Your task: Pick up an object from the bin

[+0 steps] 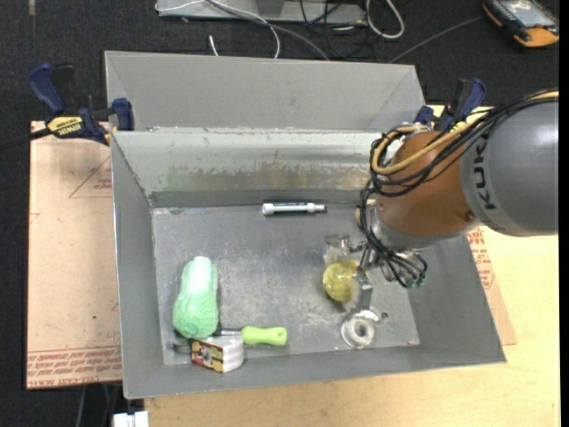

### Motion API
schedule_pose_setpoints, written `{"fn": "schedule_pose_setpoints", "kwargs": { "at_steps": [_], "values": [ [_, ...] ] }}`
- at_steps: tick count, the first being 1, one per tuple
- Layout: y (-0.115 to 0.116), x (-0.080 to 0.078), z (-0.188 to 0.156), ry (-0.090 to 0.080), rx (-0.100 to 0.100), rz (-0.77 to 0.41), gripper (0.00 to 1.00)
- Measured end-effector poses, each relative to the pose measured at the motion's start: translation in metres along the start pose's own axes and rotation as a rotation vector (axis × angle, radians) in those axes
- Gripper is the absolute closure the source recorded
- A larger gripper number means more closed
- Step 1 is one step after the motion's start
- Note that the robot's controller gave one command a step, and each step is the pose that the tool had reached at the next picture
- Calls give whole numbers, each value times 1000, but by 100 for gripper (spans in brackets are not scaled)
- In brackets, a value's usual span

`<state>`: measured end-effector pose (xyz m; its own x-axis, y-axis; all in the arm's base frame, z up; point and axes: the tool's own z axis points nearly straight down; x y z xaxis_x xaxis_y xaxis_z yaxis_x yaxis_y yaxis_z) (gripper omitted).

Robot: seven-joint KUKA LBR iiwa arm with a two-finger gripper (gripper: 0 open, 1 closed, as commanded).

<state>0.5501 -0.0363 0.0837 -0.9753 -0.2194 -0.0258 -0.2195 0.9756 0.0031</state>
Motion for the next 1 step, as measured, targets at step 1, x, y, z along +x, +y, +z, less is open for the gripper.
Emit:
{"fn": "schedule_pose_setpoints", "kwargs": {
  "at_steps": [1],
  "values": [
    [12, -1, -45, 7, -4, 24, 100]
  ]
}}
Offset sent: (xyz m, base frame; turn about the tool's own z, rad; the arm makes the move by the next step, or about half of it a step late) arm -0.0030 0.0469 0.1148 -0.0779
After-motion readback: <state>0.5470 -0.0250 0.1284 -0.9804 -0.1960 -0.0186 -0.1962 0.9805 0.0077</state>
